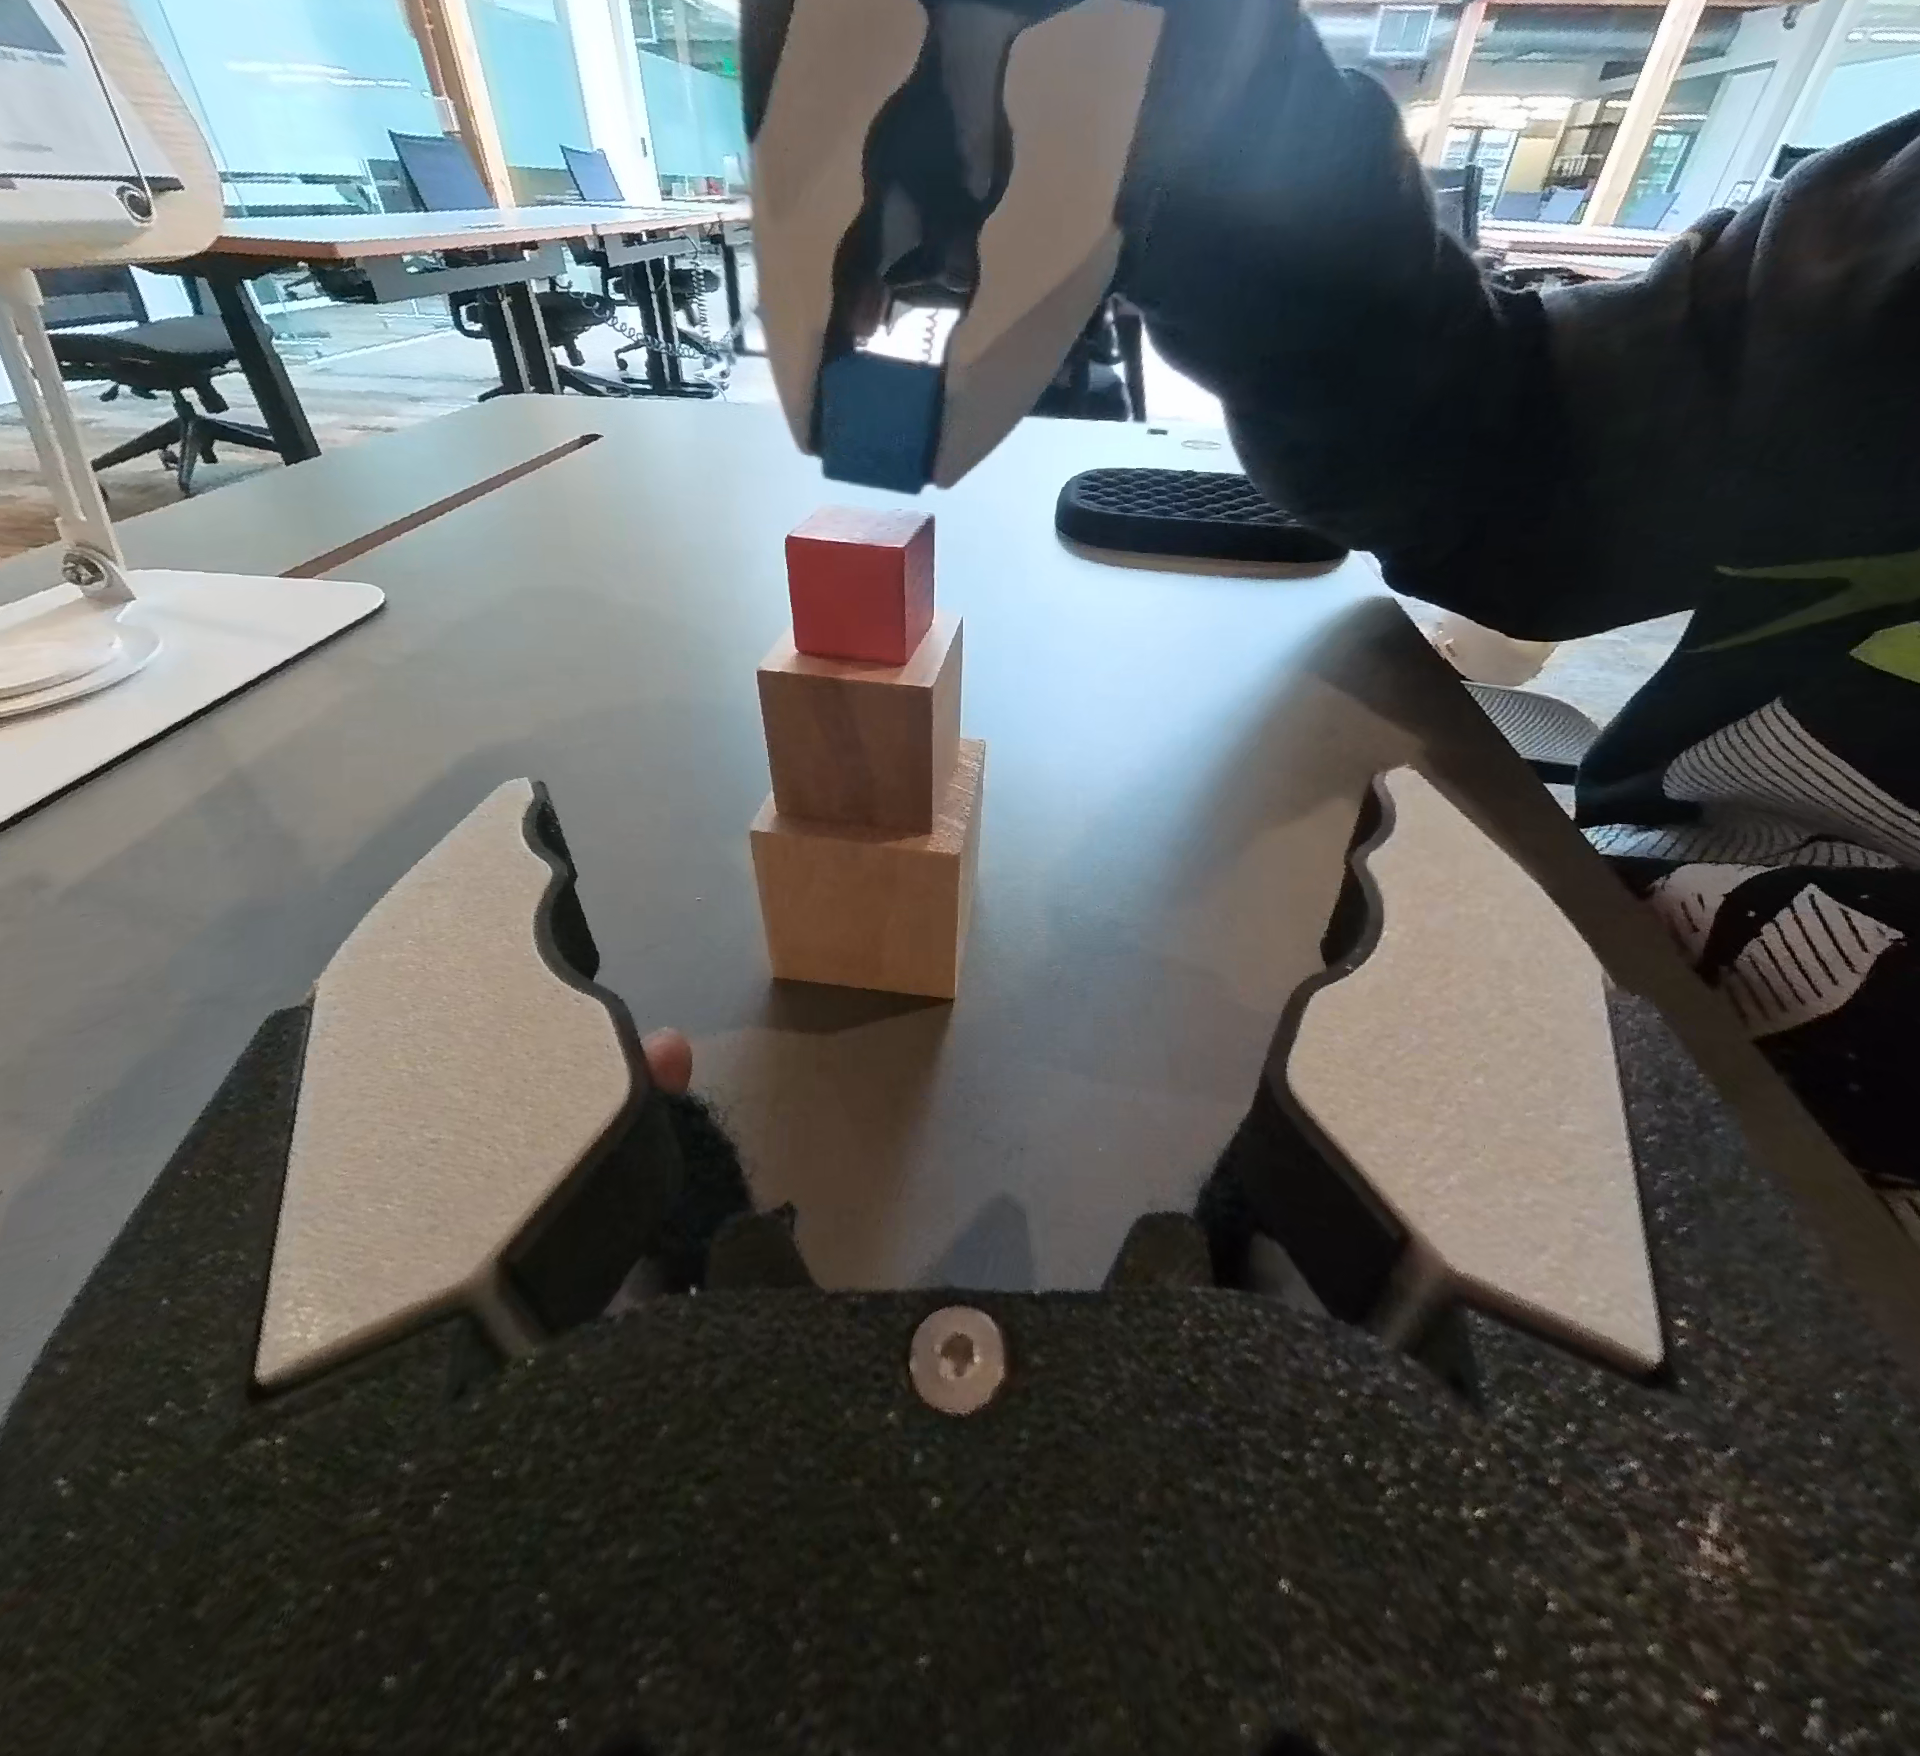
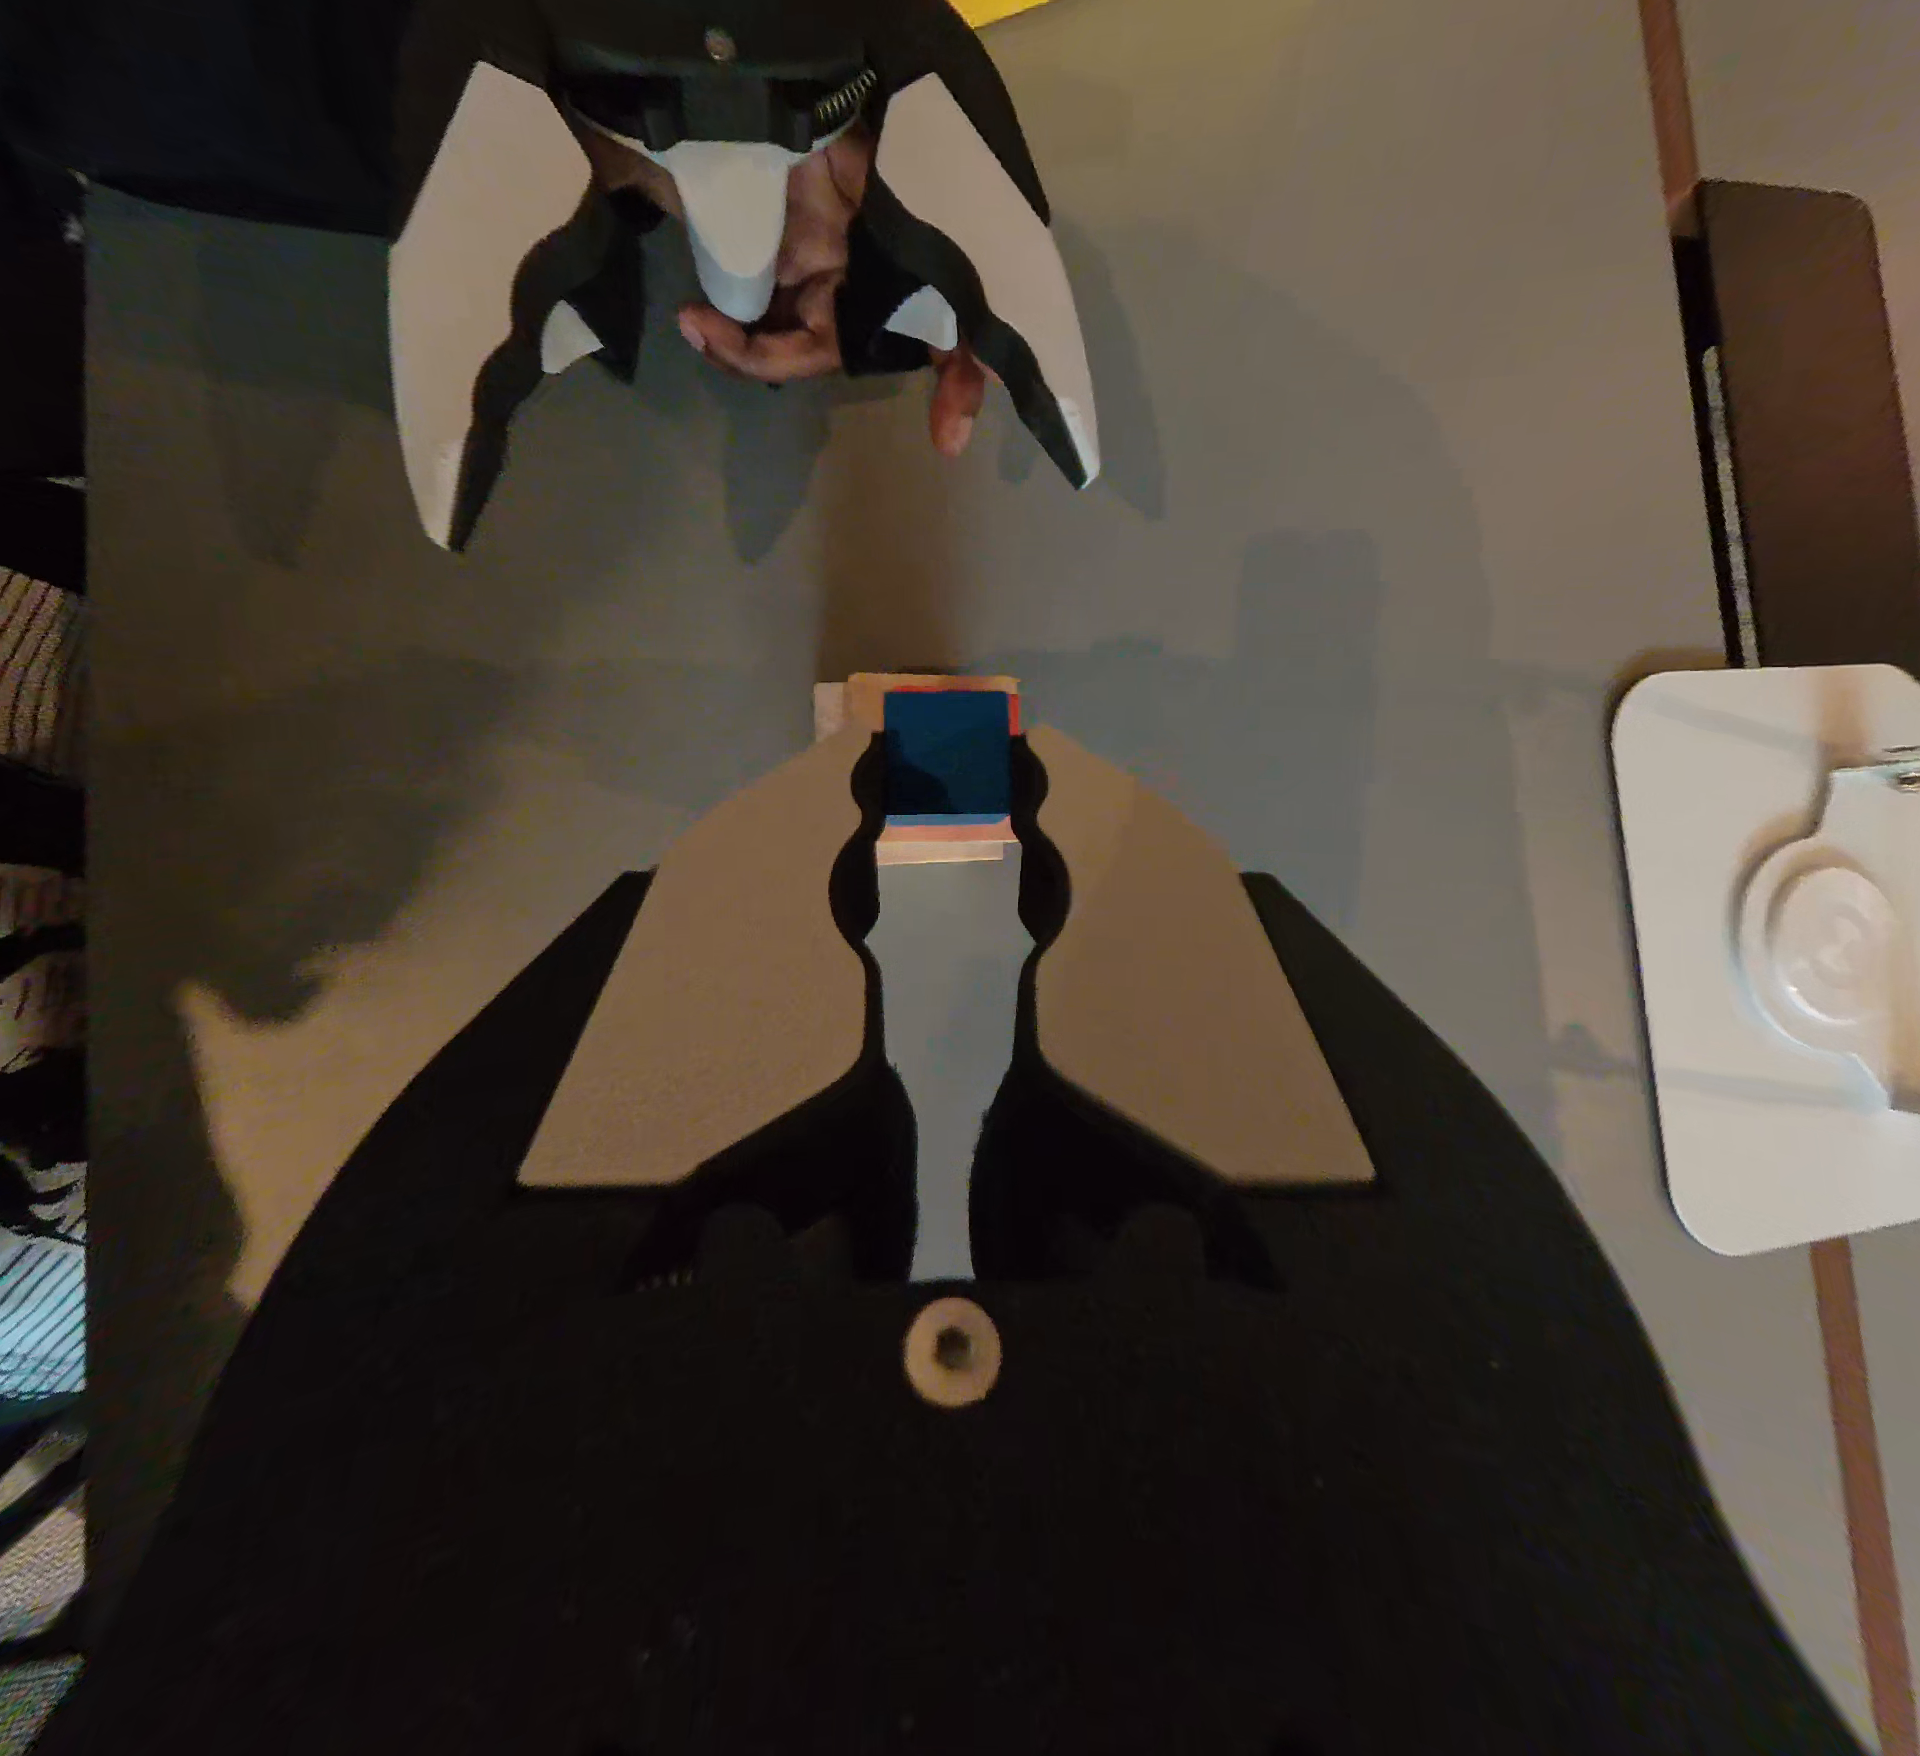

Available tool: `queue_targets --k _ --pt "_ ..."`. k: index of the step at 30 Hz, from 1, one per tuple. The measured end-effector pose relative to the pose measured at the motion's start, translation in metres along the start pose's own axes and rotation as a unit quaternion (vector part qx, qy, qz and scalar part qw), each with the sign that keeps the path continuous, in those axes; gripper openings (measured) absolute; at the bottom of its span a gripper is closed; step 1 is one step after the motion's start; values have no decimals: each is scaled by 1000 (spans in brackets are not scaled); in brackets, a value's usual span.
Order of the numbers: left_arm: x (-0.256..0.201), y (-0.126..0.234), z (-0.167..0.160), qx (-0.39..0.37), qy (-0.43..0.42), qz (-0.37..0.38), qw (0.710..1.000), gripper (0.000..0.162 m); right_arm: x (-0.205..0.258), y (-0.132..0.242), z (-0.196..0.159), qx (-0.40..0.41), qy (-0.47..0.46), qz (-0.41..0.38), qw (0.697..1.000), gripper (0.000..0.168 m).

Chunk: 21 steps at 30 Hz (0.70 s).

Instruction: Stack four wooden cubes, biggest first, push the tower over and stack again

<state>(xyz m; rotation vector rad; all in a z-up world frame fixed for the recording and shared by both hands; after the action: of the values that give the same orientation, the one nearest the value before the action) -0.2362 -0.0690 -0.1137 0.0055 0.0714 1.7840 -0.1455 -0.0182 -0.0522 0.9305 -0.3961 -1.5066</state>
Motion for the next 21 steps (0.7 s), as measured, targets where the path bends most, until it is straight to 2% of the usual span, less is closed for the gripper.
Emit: queue_targets --k 19,21 --pt "1 0 0 0 6 -1 1000 137 -3 -13 -3 -8 -42 20 999 22" --pt "1 0 0 1 5 -1 1000 137 -4 -13 -3 -8 -48 20 999 29"
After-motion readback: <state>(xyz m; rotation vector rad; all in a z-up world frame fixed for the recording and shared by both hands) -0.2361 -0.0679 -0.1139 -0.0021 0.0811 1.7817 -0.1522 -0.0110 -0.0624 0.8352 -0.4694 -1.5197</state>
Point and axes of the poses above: each gripper's, where its closed fingertips meet, y back along the fingers, z out of its top, x = y × z across the jaws, the point moved 4 cm from there along y, back along the fingers, and after that the axes turned 11 degrees about -z, right-handed, at the moved point
